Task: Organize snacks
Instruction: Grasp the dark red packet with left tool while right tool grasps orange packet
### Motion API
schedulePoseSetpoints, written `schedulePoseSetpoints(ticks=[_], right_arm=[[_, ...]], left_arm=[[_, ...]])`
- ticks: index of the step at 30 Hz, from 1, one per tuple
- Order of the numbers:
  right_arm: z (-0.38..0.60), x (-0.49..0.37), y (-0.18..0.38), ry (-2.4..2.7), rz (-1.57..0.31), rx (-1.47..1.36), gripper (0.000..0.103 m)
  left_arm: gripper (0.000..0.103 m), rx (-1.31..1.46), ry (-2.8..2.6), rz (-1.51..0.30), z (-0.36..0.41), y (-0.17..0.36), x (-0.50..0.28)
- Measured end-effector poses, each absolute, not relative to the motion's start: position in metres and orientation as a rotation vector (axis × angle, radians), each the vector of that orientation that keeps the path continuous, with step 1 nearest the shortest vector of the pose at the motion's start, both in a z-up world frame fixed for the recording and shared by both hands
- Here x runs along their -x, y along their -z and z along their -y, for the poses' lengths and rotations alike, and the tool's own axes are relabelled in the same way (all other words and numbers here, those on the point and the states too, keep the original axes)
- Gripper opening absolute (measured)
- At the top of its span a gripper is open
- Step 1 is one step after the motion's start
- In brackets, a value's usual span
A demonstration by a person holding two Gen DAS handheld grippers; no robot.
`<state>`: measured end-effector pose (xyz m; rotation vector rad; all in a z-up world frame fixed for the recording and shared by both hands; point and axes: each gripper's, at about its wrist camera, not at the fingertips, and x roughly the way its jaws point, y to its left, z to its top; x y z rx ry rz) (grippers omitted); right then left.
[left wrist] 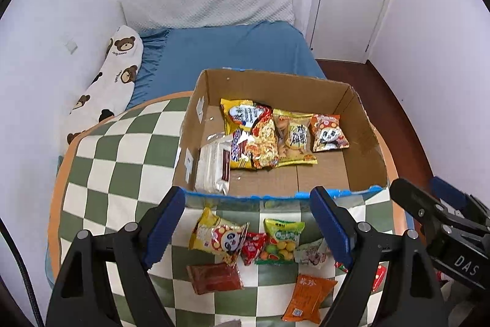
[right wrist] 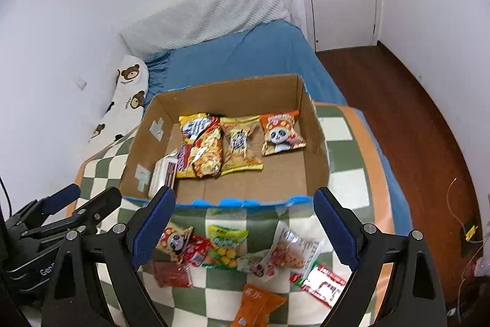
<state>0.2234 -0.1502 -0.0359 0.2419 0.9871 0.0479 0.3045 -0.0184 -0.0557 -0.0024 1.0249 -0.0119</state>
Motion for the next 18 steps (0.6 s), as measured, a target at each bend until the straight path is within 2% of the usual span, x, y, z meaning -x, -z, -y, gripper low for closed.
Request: schedulePoseSetpoints(ticks=[6, 15, 18], right_arm=[[0.154, -0.194, 0.082, -0.051, -1.113, -0.317, 0.094], [0.156, -0.140, 0.228, -0.014, -1.448, -0.469, 0.094], [0.149, -0.131, 0.261, -0.012, -1.509, -0.493, 0.094]], left_arm=[[0.083, -0.004, -0.032, -1.118, 0.006, 0.093, -0.278], [0.083, 0.001, -0.138, -1.381, -0.033, 0.199, -0.237], [0.083, 0.055, -0.164, -1.448, -0.046, 0.224, -0.233]])
